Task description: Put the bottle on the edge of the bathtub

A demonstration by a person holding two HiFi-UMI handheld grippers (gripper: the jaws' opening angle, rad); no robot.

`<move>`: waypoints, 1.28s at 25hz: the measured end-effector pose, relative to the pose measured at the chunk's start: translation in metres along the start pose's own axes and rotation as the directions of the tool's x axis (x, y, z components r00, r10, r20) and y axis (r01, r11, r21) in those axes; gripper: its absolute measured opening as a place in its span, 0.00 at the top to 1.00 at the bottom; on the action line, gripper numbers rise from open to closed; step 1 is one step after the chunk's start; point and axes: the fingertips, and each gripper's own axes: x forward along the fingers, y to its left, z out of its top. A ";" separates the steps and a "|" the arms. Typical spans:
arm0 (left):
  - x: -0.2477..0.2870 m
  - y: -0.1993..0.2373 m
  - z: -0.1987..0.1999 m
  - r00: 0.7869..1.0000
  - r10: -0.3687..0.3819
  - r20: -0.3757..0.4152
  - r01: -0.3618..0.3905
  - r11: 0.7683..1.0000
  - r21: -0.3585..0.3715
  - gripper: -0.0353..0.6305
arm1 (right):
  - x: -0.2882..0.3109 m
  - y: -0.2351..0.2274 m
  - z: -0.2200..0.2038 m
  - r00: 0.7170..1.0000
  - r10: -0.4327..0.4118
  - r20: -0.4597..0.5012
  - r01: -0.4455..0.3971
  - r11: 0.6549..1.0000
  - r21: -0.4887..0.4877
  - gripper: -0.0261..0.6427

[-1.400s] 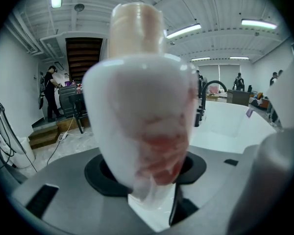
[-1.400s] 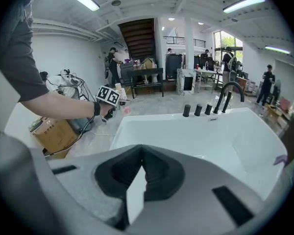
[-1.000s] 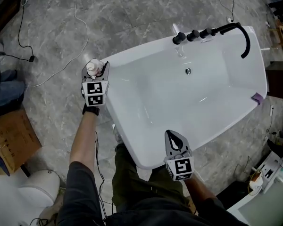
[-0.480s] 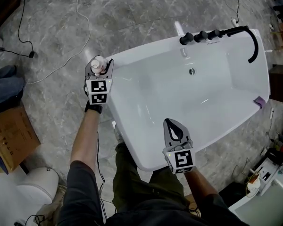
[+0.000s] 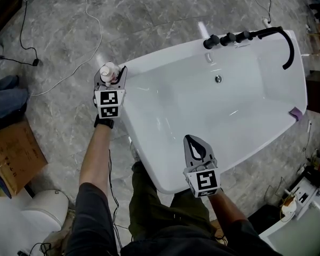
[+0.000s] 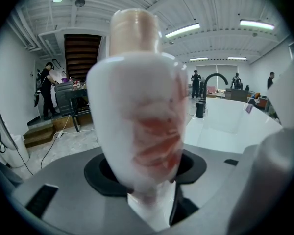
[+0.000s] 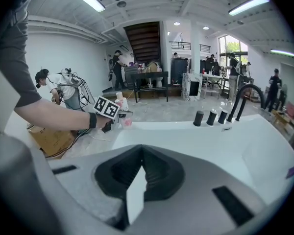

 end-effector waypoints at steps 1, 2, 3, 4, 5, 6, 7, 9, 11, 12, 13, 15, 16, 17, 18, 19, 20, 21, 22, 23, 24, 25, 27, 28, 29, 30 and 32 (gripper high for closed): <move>0.000 0.000 0.000 1.000 -0.001 0.000 0.001 1.000 0.001 0.60 | 0.000 0.000 -0.001 1.000 -0.001 -0.001 0.001 1.000 0.001 0.96; 0.000 0.001 -0.001 1.000 -0.002 0.000 0.002 1.000 0.001 0.60 | -0.001 -0.001 -0.002 1.000 -0.003 -0.003 0.003 1.000 0.000 0.96; 0.000 0.001 -0.001 1.000 -0.002 0.000 0.002 1.000 0.000 0.59 | -0.002 -0.001 -0.003 1.000 -0.004 -0.005 0.004 1.000 -0.001 0.96; 0.000 0.001 -0.001 1.000 -0.002 0.000 0.002 1.000 0.000 0.59 | -0.003 -0.001 -0.004 1.000 -0.005 -0.005 0.005 1.000 -0.003 0.96; 0.000 0.001 -0.001 1.000 -0.002 0.000 0.002 1.000 0.000 0.59 | -0.004 -0.002 -0.004 1.000 -0.004 -0.003 0.004 1.000 -0.004 0.96; 0.000 0.001 0.000 1.000 -0.004 -0.001 0.004 1.000 0.002 0.59 | -0.004 -0.002 -0.003 1.000 -0.005 -0.002 0.005 1.000 -0.005 0.96; 0.000 0.000 -0.001 1.000 -0.008 -0.003 0.008 1.000 0.003 0.59 | -0.005 -0.003 -0.003 1.000 -0.006 0.000 0.006 1.000 -0.004 0.96; 0.000 -0.002 -0.002 1.000 -0.018 -0.008 0.018 1.000 0.008 0.57 | -0.005 -0.002 -0.003 1.000 -0.006 0.001 0.006 1.000 0.000 0.96; 0.000 -0.004 -0.004 1.000 -0.026 -0.013 0.026 1.000 0.009 0.55 | -0.005 -0.001 -0.003 1.000 -0.005 0.002 0.005 1.000 0.002 0.96; 0.000 -0.004 -0.005 0.999 -0.029 -0.016 0.029 1.000 0.005 0.53 | -0.006 0.000 -0.003 1.000 -0.004 0.004 0.004 1.000 0.002 0.96; -0.001 -0.004 -0.006 0.999 -0.030 -0.017 0.030 1.000 -0.001 0.51 | -0.006 0.001 -0.002 1.000 -0.003 0.006 0.003 1.000 0.001 0.96; -0.004 -0.003 -0.007 1.000 -0.027 -0.016 0.027 1.000 -0.012 0.49 | -0.008 0.002 -0.001 1.000 -0.002 0.009 0.002 1.000 0.000 0.96; -0.007 -0.003 -0.007 1.000 -0.028 -0.015 0.027 0.999 -0.016 0.48 | -0.008 0.002 -0.001 1.000 -0.002 0.010 0.002 1.000 0.000 0.96; -0.009 -0.004 -0.008 0.999 -0.029 -0.015 0.029 0.999 -0.018 0.48 | -0.009 0.002 -0.001 1.000 -0.002 0.012 0.002 1.000 0.000 0.96; -0.012 -0.004 -0.009 0.999 -0.030 -0.014 0.030 0.999 -0.021 0.47 | -0.009 0.002 0.000 1.000 -0.003 0.014 0.003 1.000 0.001 0.96; -0.017 -0.004 -0.010 0.999 -0.030 -0.013 0.029 0.999 -0.026 0.47 | -0.010 0.002 0.000 1.000 -0.004 0.018 0.004 1.000 0.001 0.96; -0.022 -0.003 -0.011 1.000 -0.028 -0.013 0.028 0.999 -0.032 0.47 | -0.010 0.003 0.002 1.000 -0.004 0.022 0.004 1.000 0.001 0.96; -0.029 -0.003 -0.012 1.000 -0.025 -0.014 0.025 0.999 -0.038 0.47 | -0.011 0.003 0.005 1.000 -0.003 0.028 0.003 1.000 0.001 0.96; -0.036 -0.002 -0.012 1.000 -0.022 -0.017 0.021 0.999 -0.044 0.47 | -0.013 0.004 0.008 0.999 -0.003 0.034 0.003 1.000 0.001 0.96; -0.043 -0.002 -0.011 1.000 -0.020 -0.019 0.019 0.998 -0.053 0.47 | -0.015 0.004 0.012 0.999 -0.003 0.040 0.003 1.000 0.000 0.96; -0.051 -0.003 -0.010 1.000 -0.020 -0.020 0.018 0.998 -0.062 0.47 | -0.017 0.005 0.016 0.999 -0.002 0.047 0.002 1.000 -0.001 0.96; -0.059 -0.005 -0.009 1.000 -0.019 -0.023 0.017 0.997 -0.071 0.47 | -0.020 0.005 0.021 0.998 0.000 0.055 0.000 1.000 -0.003 0.96; -0.078 -0.008 -0.002 1.000 -0.013 -0.026 0.011 0.996 -0.085 0.47 | -0.027 0.006 0.031 0.997 0.005 0.073 -0.005 1.000 -0.006 0.96; -0.088 -0.009 0.002 1.000 -0.009 -0.025 0.007 0.996 -0.091 0.47 | -0.031 0.008 0.037 0.996 0.008 0.084 -0.008 1.000 -0.009 0.96; -0.098 -0.011 0.008 1.000 -0.005 -0.023 0.003 0.995 -0.097 0.49 | -0.036 0.010 0.043 0.996 0.011 0.094 -0.010 1.000 -0.013 0.96; -0.109 -0.013 0.014 1.000 -0.001 -0.019 -0.001 0.995 -0.104 0.50 | -0.041 0.012 0.049 0.994 0.015 0.105 -0.013 1.000 -0.016 0.96; -0.130 -0.017 0.028 1.000 0.004 -0.011 -0.006 0.993 -0.116 0.52 | -0.053 0.018 0.061 0.992 0.022 0.127 -0.019 1.000 -0.024 0.96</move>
